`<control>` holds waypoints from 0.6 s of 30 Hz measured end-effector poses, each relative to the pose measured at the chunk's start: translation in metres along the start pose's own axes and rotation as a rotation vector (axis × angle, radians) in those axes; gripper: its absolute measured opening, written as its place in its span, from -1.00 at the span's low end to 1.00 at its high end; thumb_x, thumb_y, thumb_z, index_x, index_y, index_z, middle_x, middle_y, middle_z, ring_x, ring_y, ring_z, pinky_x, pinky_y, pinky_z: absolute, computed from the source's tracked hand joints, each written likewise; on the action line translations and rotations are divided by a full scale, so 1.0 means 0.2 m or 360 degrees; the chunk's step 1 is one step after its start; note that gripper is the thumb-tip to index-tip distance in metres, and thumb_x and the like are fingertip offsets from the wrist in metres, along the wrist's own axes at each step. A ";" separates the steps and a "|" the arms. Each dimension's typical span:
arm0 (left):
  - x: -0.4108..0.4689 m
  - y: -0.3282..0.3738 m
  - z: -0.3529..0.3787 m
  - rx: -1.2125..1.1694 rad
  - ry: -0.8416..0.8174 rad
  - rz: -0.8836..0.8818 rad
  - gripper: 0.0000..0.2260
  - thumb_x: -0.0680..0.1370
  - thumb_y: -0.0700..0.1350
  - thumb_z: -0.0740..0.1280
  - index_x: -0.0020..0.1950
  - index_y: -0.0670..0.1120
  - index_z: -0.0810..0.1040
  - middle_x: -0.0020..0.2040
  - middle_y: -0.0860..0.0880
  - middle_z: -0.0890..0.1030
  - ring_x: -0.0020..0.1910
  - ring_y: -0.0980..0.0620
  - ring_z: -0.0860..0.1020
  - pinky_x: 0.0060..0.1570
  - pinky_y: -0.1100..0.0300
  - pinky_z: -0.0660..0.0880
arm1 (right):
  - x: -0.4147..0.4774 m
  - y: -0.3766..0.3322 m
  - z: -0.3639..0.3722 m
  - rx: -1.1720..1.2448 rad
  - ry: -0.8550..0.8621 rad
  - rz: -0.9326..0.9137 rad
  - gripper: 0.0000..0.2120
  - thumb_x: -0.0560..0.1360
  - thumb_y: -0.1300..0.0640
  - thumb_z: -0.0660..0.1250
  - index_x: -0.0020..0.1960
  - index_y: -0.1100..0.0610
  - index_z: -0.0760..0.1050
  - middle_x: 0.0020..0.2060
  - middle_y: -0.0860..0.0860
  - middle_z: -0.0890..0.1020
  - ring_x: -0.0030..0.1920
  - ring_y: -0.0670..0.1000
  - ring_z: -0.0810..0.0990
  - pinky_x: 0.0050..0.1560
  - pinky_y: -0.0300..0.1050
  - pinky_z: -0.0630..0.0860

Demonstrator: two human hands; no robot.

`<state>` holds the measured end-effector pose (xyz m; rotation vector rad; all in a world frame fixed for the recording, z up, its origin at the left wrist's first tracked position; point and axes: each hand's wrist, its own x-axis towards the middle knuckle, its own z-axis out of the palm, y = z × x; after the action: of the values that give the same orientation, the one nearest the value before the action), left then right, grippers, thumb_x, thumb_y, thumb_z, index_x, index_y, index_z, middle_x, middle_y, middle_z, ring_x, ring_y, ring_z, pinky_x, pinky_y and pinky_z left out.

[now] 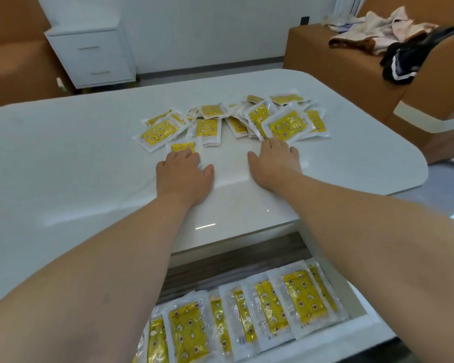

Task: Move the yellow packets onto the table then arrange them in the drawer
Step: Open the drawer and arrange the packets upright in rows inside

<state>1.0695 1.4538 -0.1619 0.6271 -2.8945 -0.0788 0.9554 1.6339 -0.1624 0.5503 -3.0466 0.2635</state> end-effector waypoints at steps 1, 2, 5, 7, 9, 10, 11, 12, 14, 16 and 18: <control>-0.04 0.00 -0.01 -0.0002 0.0022 0.0005 -0.53 0.59 0.25 0.06 0.27 0.02 0.56 0.38 0.03 0.49 0.37 -0.10 0.38 0.25 -0.07 0.35 | -0.04 0.00 -0.01 -0.0015 0.0034 -0.0022 -0.42 0.65 -0.15 -0.05 0.52 0.17 0.31 0.48 0.08 0.38 0.48 0.12 0.29 0.50 0.19 0.15; -0.08 0.00 -0.02 -0.0003 0.0043 0.0012 -0.54 0.58 0.24 0.07 0.23 0.02 0.57 0.33 0.04 0.52 0.33 -0.10 0.40 0.20 -0.06 0.36 | -0.08 0.00 -0.02 -0.0043 0.0074 -0.0055 -0.45 0.65 -0.13 -0.03 0.48 0.15 0.37 0.42 0.07 0.44 0.45 0.11 0.32 0.49 0.18 0.16; -0.21 -0.01 -0.06 0.0018 0.0062 0.0035 -0.54 0.58 0.27 0.07 0.18 0.03 0.59 0.26 0.05 0.55 0.27 -0.10 0.43 0.15 -0.04 0.37 | -0.22 -0.01 -0.02 -0.0004 0.0234 -0.0227 -0.60 0.64 -0.09 0.09 0.34 0.09 0.46 0.26 0.04 0.55 0.34 0.11 0.42 0.41 0.12 0.23; -0.31 -0.02 -0.09 0.0034 0.0045 0.0047 -0.51 0.59 0.31 0.05 0.21 0.05 0.60 0.28 0.06 0.55 0.28 -0.09 0.43 0.15 -0.04 0.36 | -0.31 -0.01 -0.02 0.0096 0.0359 -0.0359 -0.69 0.63 -0.06 0.19 0.27 0.07 0.49 0.19 0.04 0.58 0.28 0.13 0.47 0.33 0.08 0.29; -0.42 -0.03 -0.12 0.0012 0.0046 0.0055 -0.52 0.63 0.28 0.01 0.20 0.08 0.61 0.26 0.08 0.55 0.27 -0.07 0.41 0.13 -0.04 0.34 | -0.34 -0.01 -0.02 0.0157 0.0437 -0.0369 -0.66 0.63 -0.09 0.21 0.30 0.07 0.48 0.25 0.06 0.55 0.31 0.15 0.46 0.34 0.08 0.30; -0.47 -0.03 -0.14 0.0009 0.0064 0.0064 -0.54 0.65 0.24 0.00 0.19 0.09 0.62 0.22 0.08 0.56 0.25 -0.07 0.41 0.10 -0.03 0.33 | -0.34 -0.01 -0.02 0.0173 0.0398 -0.0289 -0.59 0.64 -0.12 0.17 0.37 0.08 0.45 0.33 0.08 0.51 0.38 0.15 0.42 0.38 0.10 0.28; -0.52 -0.04 -0.15 0.0020 0.0087 0.0076 -0.57 0.67 0.19 0.00 0.18 0.10 0.62 0.18 0.07 0.56 0.21 -0.07 0.41 0.05 -0.01 0.32 | -0.33 0.00 -0.03 0.0188 0.0306 -0.0188 -0.53 0.65 -0.16 0.10 0.42 0.10 0.42 0.39 0.08 0.47 0.43 0.15 0.37 0.42 0.13 0.25; -0.56 -0.05 -0.17 0.0047 0.0104 0.0093 -0.61 0.69 0.13 0.00 0.17 0.10 0.62 0.15 0.06 0.56 0.18 -0.08 0.42 -0.02 0.02 0.29 | -0.33 -0.01 -0.04 0.0197 0.0205 -0.0117 -0.50 0.66 -0.18 0.03 0.42 0.10 0.42 0.39 0.07 0.48 0.44 0.14 0.36 0.43 0.16 0.24; -0.64 -0.08 -0.19 0.0091 0.0123 0.0159 -0.68 0.70 0.02 0.06 0.14 0.07 0.61 0.09 0.05 0.55 0.10 -0.09 0.42 -0.11 0.07 0.23 | -0.37 -0.01 -0.05 0.0199 0.0099 -0.0134 -0.53 0.66 -0.16 0.00 0.30 0.08 0.52 0.24 0.03 0.55 0.34 0.12 0.44 0.38 0.15 0.29; -0.69 -0.13 -0.21 0.0104 0.0102 0.0234 -0.75 0.68 -0.05 0.14 0.14 0.08 0.61 0.06 0.05 0.54 0.05 -0.08 0.43 -0.13 0.09 0.22 | -0.43 -0.02 -0.04 0.0253 0.0112 -0.0256 -0.58 0.65 -0.15 0.08 0.29 0.04 0.54 0.22 0.00 0.57 0.30 0.08 0.46 0.36 0.10 0.33; -0.73 -0.19 -0.25 0.0079 0.0039 0.0289 -0.77 0.67 -0.08 0.17 0.16 0.10 0.60 0.07 0.07 0.53 0.05 -0.06 0.44 -0.11 0.09 0.24 | -0.51 -0.02 -0.04 0.0390 0.0144 -0.0272 -0.53 0.61 -0.21 0.20 0.39 0.04 0.48 0.37 0.04 0.47 0.42 0.10 0.37 0.43 0.09 0.32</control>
<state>1.2244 1.4796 -0.1406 0.3676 -2.9224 0.0248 1.0516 1.6664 -0.1612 0.7833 -2.8753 0.6404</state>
